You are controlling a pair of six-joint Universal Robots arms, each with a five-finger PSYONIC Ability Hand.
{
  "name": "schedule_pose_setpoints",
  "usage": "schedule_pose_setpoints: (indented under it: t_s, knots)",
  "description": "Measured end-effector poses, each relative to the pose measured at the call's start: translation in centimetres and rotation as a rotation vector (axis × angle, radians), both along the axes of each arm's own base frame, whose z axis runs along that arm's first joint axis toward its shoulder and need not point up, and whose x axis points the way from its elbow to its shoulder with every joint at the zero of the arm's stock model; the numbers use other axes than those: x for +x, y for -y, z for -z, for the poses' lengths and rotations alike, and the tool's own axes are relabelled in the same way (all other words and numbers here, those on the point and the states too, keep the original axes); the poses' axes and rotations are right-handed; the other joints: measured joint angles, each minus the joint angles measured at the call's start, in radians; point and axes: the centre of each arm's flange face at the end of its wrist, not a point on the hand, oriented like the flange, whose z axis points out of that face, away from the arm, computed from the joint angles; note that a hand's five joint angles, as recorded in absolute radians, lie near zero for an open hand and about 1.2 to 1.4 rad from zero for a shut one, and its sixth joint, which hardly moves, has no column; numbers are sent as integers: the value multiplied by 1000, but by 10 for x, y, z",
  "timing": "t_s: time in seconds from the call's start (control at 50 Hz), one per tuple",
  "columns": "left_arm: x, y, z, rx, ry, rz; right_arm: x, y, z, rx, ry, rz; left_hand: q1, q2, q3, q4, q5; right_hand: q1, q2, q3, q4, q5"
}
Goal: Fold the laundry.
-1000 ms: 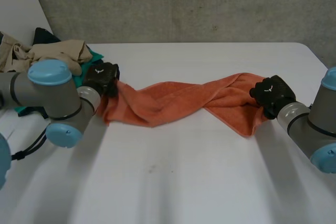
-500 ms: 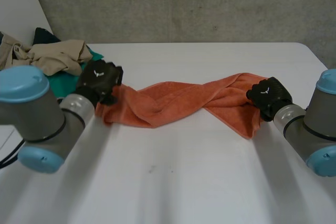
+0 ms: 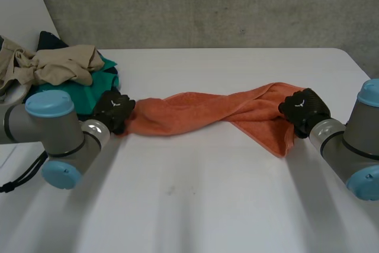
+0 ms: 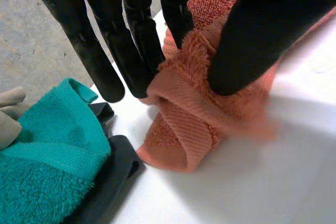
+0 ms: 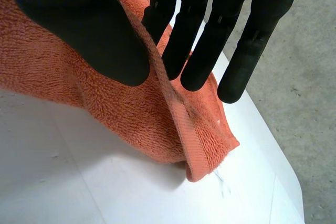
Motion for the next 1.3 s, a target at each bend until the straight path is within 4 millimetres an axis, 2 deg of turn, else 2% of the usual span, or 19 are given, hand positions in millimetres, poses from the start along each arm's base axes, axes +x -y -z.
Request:
schedule_pose_setpoints:
  t_s: [0.12,0.24,0.32,0.36,0.4,0.46,0.5,0.52,0.58,0.7,0.74,0.8,0.86,0.94,1.1,1.2,1.22,1.24,1.3]
  knots:
    - [-5,-2,-7,2,-15,6,-1,1,-2,0,-2,1,0,45,45,55,18,0,0,0,0,0]
    - [-7,-15,-42,32,-92,-1,-2,-8,-16,21,-27,-23,0,47,53,55,18,0,0,0,0,0]
    - [-5,-27,-69,83,-181,-17,-4,-26,-26,93,-110,-79,0,48,56,56,18,0,0,0,0,0]
    - [-3,-35,-86,118,-237,-29,-7,-44,-28,168,-197,-143,0,49,57,56,18,0,0,0,0,0]
    - [-2,-39,-95,132,-262,-33,-9,-54,-28,210,-248,-183,0,49,59,56,18,0,0,0,0,0]
    - [0,-47,-113,145,-301,-39,-14,-72,-29,251,-345,-262,0,49,60,56,18,-352,-367,-366,-371,-371]
    - [0,-52,-124,136,-316,-35,-16,-76,-35,218,-375,-287,0,49,60,56,18,-683,-725,-714,-720,-737]
    - [0,-54,-129,129,-322,-32,-17,-76,-39,191,-379,-290,0,49,60,56,18,-790,-835,-815,-823,-832]
    - [-2,-59,-142,106,-340,-20,-19,-67,-53,82,-347,-265,0,49,61,56,18,-895,-959,-973,-980,-963]
    - [-5,-64,-166,65,-389,-3,-18,-36,-92,-91,-127,-153,0,49,62,56,18,-895,-961,-982,-990,-963]
    - [-6,-65,-172,61,-406,0,-18,-26,-105,-103,-30,-121,0,49,62,56,18,-895,-961,-982,-990,-963]
    - [-8,-68,-182,58,-429,8,-17,-10,-112,-65,95,-81,6,49,62,56,18,-895,-961,-982,-990,-963]
    - [-10,-73,-194,50,-451,21,-17,8,-109,5,175,-50,20,50,64,56,18,-895,-961,-982,-990,-963]
    - [-15,-80,-212,24,-480,47,-13,32,-92,96,221,-25,21,52,65,60,18,-895,-961,-982,-990,-963]
    - [-21,-100,-268,-97,-572,117,3,74,-38,221,290,-9,24,52,65,60,18,-895,-958,-980,-988,-962]
    - [-17,-113,-301,-173,-637,150,21,84,-8,272,342,-33,24,52,65,60,18,-891,-958,-970,-977,-957]
    - [-17,-113,-301,-173,-637,150,21,84,-8,272,342,-33,24,52,65,60,18,-891,-958,-970,-977,-957]
    - [-15,-118,-311,-195,-656,159,30,85,1,280,353,-52,25,52,65,60,18,-879,-937,-946,-955,-939]
    - [-12,-125,-320,-217,-674,168,42,83,9,278,361,-80,25,52,65,60,18,-785,-829,-848,-864,-846]
